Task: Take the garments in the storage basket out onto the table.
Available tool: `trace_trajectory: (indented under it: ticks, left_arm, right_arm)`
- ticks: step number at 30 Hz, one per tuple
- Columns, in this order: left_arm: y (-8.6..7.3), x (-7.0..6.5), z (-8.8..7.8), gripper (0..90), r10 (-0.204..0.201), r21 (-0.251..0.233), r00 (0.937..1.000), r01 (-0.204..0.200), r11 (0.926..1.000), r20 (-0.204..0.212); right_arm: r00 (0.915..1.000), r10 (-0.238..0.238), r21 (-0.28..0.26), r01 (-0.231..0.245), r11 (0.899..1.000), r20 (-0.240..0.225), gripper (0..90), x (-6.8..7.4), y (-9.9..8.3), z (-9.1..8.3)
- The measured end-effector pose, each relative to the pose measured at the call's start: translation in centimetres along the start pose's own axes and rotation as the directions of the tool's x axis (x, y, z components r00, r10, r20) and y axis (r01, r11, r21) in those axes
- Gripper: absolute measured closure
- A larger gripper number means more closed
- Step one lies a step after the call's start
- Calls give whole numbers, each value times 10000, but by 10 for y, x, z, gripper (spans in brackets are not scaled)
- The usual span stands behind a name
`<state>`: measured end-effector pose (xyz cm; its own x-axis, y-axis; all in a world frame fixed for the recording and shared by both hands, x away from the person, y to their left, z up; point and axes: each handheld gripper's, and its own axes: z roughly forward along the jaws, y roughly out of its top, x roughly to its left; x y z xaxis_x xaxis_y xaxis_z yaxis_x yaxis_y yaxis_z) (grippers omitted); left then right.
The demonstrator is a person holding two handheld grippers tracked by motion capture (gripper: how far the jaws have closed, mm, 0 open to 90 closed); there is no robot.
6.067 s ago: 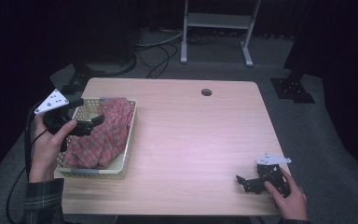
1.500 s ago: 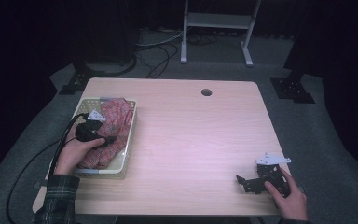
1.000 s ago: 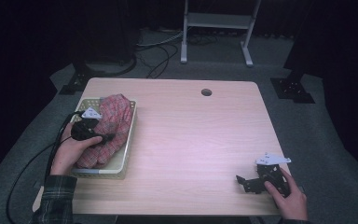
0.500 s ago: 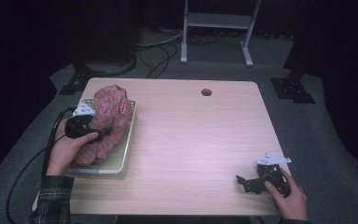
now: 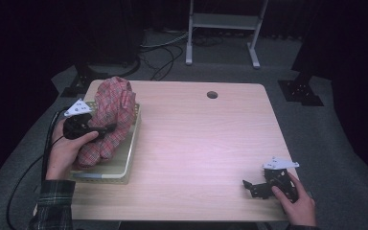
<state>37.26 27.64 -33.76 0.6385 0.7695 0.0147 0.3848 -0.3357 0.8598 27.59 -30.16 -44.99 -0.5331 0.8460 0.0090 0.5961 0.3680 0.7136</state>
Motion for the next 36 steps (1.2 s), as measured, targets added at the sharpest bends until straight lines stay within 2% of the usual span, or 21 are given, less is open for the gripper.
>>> trace_trajectory:
  ticks: [6, 10, 13, 19, 24, 26, 27, 33, 36]
  left_arm:
    - [6, 0, -7, 381, -144, -740, 9984, 185, 9971, 547]
    - [13, -2, -14, 381, -215, -1344, 9951, 345, 9903, 968]
    - [18, -3, -17, 382, -195, -1563, 9935, 371, 9870, 1123]
    - [29, -11, -22, 382, -181, -2265, 9856, 565, 9724, 1681]
    - [41, -23, -22, 382, 13, -2630, 9811, 506, 9635, 1936]
    - [43, -25, -22, 381, 20, -2666, 9801, 519, 9624, 1983]
    - [47, -29, -21, 381, 52, -2783, 9777, 547, 9589, 2100]
    - [57, -44, -16, 381, 130, -2853, 9742, 533, 9569, 2254]
    - [62, -53, -11, 381, 260, -2940, 9700, 477, 9546, 2419]
  right_arm:
    - [10000, 0, 2, 0, 10000, 0, 0, 0, 0, 0]
    - [10000, 0, 0, 0, 10000, 0, 0, 0, 0, 0]
    - [10000, -1, 0, 1, 10000, 0, 0, 0, 0, 0]
    - [10000, -12, -8, 12, 10000, 3, 0, 0, 0, 0]
    - [10000, 3, -11, -3, 10000, 4, 0, 0, 0, 0]
    - [10000, 3, -11, -3, 10000, 2, 0, 0, 0, 0]
    - [10000, 6, -9, -6, 10000, 2, 0, 0, 0, 0]
    - [10000, 7, -12, -7, 10000, 5, 0, 0, 0, 0]
    - [10000, 5, -5, -5, 10000, 3, 0, 0, 0, 0]
